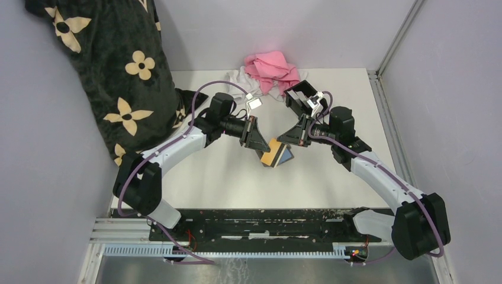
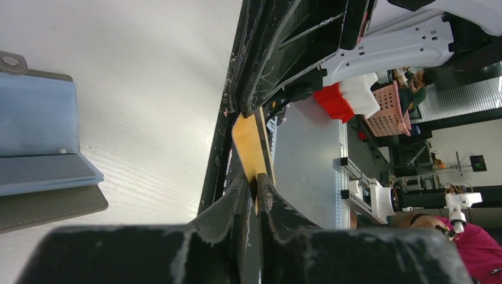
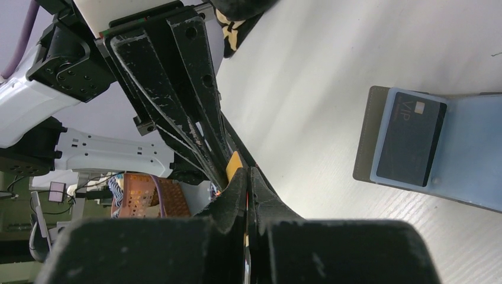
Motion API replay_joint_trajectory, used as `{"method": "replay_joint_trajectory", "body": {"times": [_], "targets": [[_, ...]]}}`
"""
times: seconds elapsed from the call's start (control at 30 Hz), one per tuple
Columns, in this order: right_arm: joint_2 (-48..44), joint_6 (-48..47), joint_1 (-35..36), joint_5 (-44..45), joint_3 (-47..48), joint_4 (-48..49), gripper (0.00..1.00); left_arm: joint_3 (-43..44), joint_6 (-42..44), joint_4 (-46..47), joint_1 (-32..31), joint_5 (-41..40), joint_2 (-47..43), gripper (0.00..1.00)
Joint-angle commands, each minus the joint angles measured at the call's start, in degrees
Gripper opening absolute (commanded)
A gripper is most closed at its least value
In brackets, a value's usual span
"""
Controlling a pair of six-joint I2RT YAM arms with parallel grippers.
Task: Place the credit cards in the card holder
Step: Pick up the credit card from the storage box.
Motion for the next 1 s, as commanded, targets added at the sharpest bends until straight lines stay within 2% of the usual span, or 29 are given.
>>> {"method": "replay_joint_trajectory", "body": {"times": [0.0,0.07,0.2,0.37,0.47,0.53,0.8,0.97], "targets": [[0.4,0.3,0.1,-1.5,3.0,4.4,0.01,2.6,2.1,0.8,0.1,2.6,0.5,0.1],[0.5,0.2,0.1,-1.5,3.1,4.4,0.01,2.7,2.3,0.6,0.1,2.1,0.6,0.04],[0.3,-1.2,0.1,0.0,3.8,1.7,0.03,3.0,3.2,-0.7,0.5,-2.2,0.1,0.03],[-0.7,-6.1,0.1,3.6,6.0,-5.3,0.33,2.3,2.0,-1.2,1.5,-13.9,-1.7,0.03],[-1.1,-8.2,0.0,6.0,7.1,-8.4,0.43,1.5,0.1,-0.5,1.8,-20.2,-2.5,0.03],[-1.5,-10.1,0.1,8.5,7.8,-10.8,0.46,0.5,-2.2,1.5,1.9,-23.9,-3.0,0.03],[-2.6,-15.2,0.0,19.4,8.5,-17.7,0.47,-2.5,-14.1,9.6,1.9,-33.8,-3.5,0.03],[-0.7,-16.1,0.4,23.0,6.6,-17.4,0.33,-4.7,-22.4,13.6,1.0,-39.1,-2.6,0.03]]}}
